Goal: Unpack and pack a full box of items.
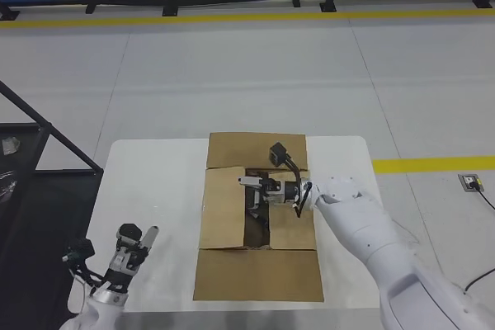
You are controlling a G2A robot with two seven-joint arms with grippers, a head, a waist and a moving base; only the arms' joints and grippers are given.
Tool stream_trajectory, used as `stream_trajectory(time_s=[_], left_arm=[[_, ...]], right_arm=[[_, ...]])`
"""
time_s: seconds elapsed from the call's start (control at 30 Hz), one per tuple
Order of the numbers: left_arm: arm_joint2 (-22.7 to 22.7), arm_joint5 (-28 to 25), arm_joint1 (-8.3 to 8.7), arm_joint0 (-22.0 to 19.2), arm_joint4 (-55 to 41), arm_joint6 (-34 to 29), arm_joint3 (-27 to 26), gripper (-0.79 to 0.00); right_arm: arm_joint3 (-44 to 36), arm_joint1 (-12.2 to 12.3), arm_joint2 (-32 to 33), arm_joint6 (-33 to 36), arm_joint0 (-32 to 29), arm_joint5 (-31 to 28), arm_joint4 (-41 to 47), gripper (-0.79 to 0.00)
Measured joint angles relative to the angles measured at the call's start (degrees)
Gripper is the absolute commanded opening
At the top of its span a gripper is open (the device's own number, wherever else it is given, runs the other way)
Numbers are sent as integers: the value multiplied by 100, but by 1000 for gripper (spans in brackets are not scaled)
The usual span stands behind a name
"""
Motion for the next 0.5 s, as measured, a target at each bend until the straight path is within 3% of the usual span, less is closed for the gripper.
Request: stream_trajectory(time_s=[0.27, 0.5], left_arm=[[60, -573, 29, 288, 877, -196, -503, 0], [529, -740, 18, 265, 1947, -299, -667, 0]], right_arm=[[12, -98, 132, 187, 160, -40, 91, 0], [-11, -233, 126, 172, 271, -55, -15, 0]])
